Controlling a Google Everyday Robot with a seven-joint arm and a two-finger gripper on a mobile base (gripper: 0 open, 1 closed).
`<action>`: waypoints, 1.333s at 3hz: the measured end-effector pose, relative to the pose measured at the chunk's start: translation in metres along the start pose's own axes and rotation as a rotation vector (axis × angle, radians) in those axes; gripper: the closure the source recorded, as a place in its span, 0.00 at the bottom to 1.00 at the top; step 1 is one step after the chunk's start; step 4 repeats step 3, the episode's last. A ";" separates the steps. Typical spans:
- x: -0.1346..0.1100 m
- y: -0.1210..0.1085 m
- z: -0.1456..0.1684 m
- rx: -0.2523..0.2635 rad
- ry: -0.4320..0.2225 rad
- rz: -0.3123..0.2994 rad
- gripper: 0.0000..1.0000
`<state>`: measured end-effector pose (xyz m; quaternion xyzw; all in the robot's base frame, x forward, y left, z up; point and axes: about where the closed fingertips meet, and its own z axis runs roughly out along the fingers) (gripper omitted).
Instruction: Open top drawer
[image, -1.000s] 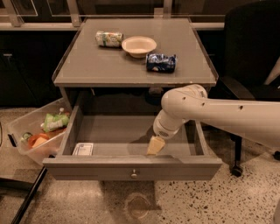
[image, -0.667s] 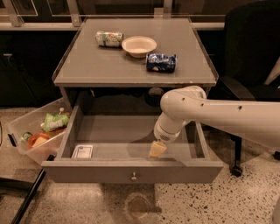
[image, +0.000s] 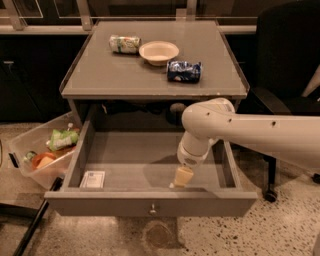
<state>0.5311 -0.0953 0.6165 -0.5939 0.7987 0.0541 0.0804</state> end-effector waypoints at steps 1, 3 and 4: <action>0.000 -0.001 0.000 0.000 0.000 0.000 0.00; 0.007 0.013 -0.027 0.071 0.041 -0.021 0.00; 0.007 0.013 -0.027 0.071 0.041 -0.021 0.00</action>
Offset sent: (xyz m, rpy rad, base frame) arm -0.0429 -0.0189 0.0612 -0.1592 -0.1504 0.0168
